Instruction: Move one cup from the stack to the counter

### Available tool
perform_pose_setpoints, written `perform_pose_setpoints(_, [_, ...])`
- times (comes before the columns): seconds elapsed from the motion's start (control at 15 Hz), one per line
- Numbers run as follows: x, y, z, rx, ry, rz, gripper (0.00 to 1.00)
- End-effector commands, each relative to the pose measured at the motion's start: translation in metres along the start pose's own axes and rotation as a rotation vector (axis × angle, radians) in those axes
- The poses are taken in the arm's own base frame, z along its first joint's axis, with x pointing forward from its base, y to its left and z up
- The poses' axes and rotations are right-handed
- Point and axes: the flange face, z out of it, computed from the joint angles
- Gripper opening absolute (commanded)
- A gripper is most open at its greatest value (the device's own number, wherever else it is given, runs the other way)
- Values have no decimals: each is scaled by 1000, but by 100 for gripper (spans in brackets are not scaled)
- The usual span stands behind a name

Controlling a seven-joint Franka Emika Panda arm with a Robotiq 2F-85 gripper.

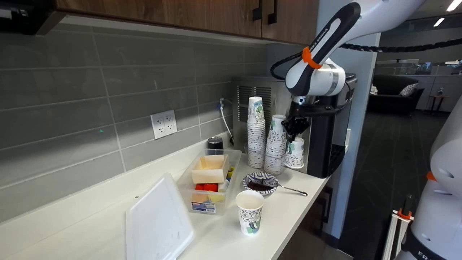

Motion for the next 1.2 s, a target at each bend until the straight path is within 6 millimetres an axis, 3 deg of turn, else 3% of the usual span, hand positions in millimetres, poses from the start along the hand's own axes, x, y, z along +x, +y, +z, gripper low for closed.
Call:
perform_pose_setpoints(0.0, [15, 4, 26, -14, 23, 44, 1])
perform_pose_setpoints(0.73, [3, 2, 72, -43, -1, 156, 1])
perform_pose_setpoints(0.8, [3, 1, 73, -44, 7, 166, 28])
perform_pose_setpoints(0.93, [1, 0, 74, -48, 12, 180, 34])
perform_pose_setpoints(1.13, [-2, -5, 70, -54, 14, 187, 58])
